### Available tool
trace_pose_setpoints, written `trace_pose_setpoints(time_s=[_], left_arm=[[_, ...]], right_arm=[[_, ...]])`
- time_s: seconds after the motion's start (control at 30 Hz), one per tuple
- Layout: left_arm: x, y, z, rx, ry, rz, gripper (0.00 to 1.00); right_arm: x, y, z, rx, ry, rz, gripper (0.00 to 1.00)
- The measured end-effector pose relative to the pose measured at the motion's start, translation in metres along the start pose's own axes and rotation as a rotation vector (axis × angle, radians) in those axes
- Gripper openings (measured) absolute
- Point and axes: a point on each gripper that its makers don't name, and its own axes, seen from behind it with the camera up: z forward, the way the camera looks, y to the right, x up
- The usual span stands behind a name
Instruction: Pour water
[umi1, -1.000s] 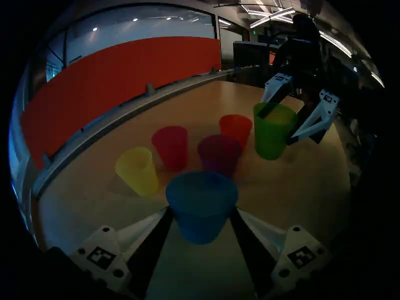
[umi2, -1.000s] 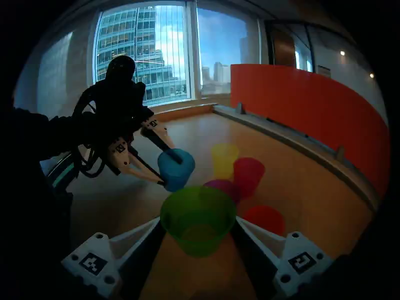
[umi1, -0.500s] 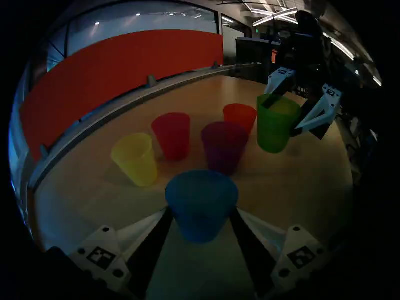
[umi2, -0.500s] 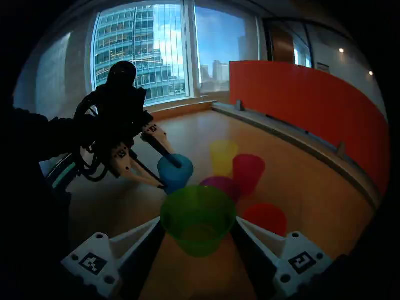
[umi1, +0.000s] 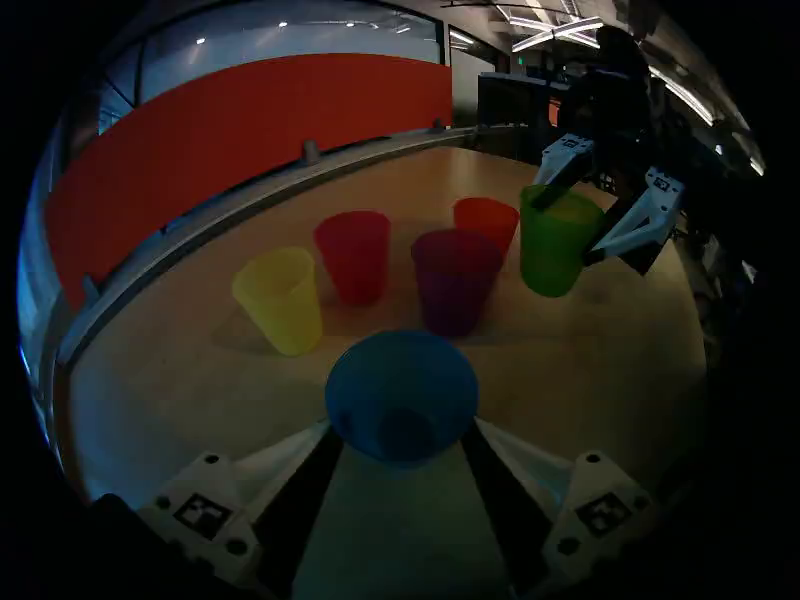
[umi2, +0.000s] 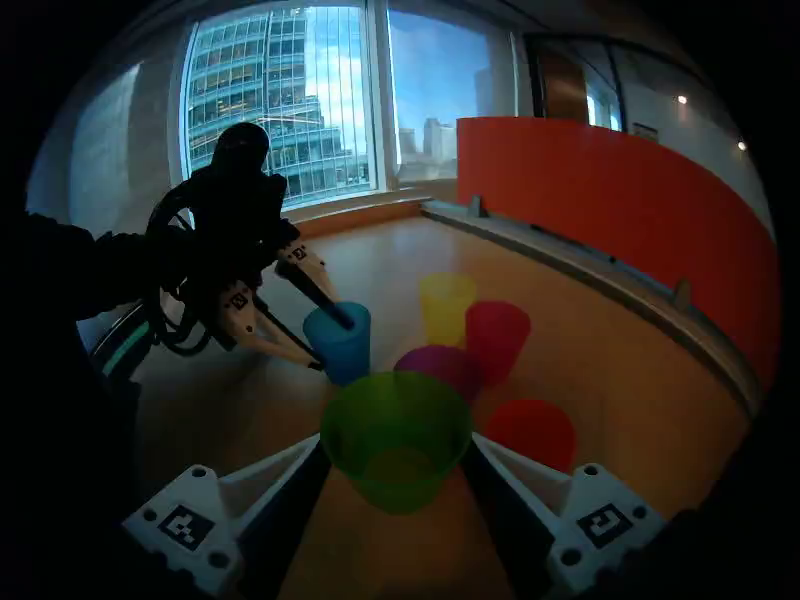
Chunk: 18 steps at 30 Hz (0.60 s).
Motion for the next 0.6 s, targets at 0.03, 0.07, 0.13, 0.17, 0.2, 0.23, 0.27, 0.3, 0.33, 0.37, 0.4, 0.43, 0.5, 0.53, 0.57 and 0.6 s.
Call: trace_pose_setpoints(time_s=[0.03,0.07,0.13,0.17,0.2,0.23,0.27,0.3,0.33,0.37,0.4,0.43,0.5,0.53,0.57,0.6], left_arm=[[0.0,0.0,0.0,0.001,-0.001,-0.001,0.82],[-0.001,-0.001,0.0,0.002,-0.002,-0.001,0.82],[-0.001,-0.001,-0.001,0.004,-0.007,0.0,0.82],[-0.002,-0.001,-0.001,0.004,-0.009,0.0,0.82],[-0.003,-0.001,-0.001,0.006,-0.014,0.002,0.82],[-0.004,-0.002,-0.001,0.008,-0.021,0.005,0.82],[-0.006,-0.002,-0.001,0.01,-0.027,0.008,0.82],[-0.008,-0.002,-0.001,0.012,-0.034,0.011,0.82],[-0.01,-0.003,-0.001,0.015,-0.043,0.015,0.82],[-0.012,-0.003,-0.001,0.017,-0.051,0.019,0.82],[-0.014,-0.003,-0.001,0.017,-0.058,0.021,0.82],[-0.017,-0.002,-0.001,0.015,-0.066,0.024,0.82],[-0.021,0.0,-0.003,0.011,-0.079,0.029,0.82],[-0.024,0.001,-0.004,0.01,-0.086,0.033,0.82],[-0.026,0.002,-0.005,0.009,-0.092,0.036,0.82],[-0.028,0.002,-0.007,0.011,-0.095,0.039,0.82]], right_arm=[[0.0,0.0,0.0,0.0,0.0,0.001,0.9],[0.0,0.0,0.0,0.0,0.001,0.002,0.9],[0.0,-0.001,0.0,0.0,0.002,0.002,0.89],[0.0,-0.001,0.0,-0.001,0.002,0.001,0.9],[-0.001,-0.001,0.0,-0.001,0.002,0.001,0.9],[-0.001,-0.001,0.001,-0.001,0.002,0.001,0.9],[-0.002,-0.001,0.001,-0.001,0.002,0.001,0.9],[-0.002,-0.001,0.001,-0.002,0.002,0.001,0.89],[-0.003,-0.001,0.002,-0.002,0.001,0.001,0.89],[-0.004,-0.001,0.002,-0.002,0.001,0.002,0.89],[-0.005,-0.002,0.002,-0.002,0.0,0.002,0.89],[-0.006,-0.002,0.003,-0.002,-0.001,0.004,0.89],[-0.009,-0.003,0.004,-0.001,-0.004,0.005,0.89],[-0.011,-0.003,0.005,-0.002,-0.007,0.005,0.89],[-0.012,-0.003,0.005,-0.003,-0.009,0.005,0.89],[-0.014,-0.003,0.006,-0.004,-0.011,0.005,0.89]])
